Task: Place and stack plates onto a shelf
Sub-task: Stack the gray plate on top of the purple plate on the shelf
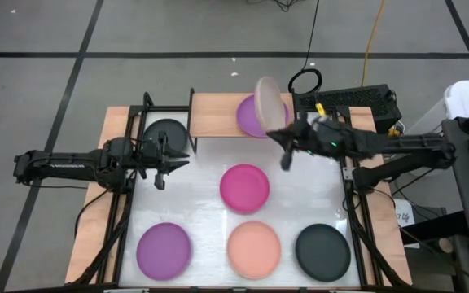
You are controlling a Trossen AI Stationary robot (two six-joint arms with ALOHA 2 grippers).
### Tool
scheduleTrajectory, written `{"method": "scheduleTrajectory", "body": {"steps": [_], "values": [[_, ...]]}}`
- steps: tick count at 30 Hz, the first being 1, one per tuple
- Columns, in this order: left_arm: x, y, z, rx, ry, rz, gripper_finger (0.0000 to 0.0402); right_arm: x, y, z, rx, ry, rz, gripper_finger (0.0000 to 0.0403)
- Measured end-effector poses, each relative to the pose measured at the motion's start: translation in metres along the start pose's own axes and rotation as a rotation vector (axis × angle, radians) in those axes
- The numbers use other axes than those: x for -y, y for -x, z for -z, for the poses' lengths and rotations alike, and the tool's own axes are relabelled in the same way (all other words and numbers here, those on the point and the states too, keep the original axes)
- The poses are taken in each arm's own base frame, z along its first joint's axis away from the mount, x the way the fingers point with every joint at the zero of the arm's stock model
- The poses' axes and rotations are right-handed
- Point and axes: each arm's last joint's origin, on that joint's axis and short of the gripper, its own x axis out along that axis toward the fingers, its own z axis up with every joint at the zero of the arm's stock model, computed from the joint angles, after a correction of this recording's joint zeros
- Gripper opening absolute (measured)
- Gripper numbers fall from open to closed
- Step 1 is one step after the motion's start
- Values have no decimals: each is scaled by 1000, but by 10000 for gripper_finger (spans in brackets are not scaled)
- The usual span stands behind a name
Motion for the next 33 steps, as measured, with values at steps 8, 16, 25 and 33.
{"method": "scheduleTrajectory", "body": {"steps": [8, 16, 25, 33], "values": [[0, 0, 0, 0, 16, 0, 97, 21, -60, 5, -289, 214, 124, 0], [0, 0, 0, -1, 17, 0, 97, 35, -92, 36, -515, 272, 161, 0], [0, 0, 0, -2, 16, 0, 97, 49, -91, 46, -615, 221, 210, 0], [0, 0, 0, -2, 15, 0, 97, 47, -92, 43, -587, 226, 166, 11]]}}
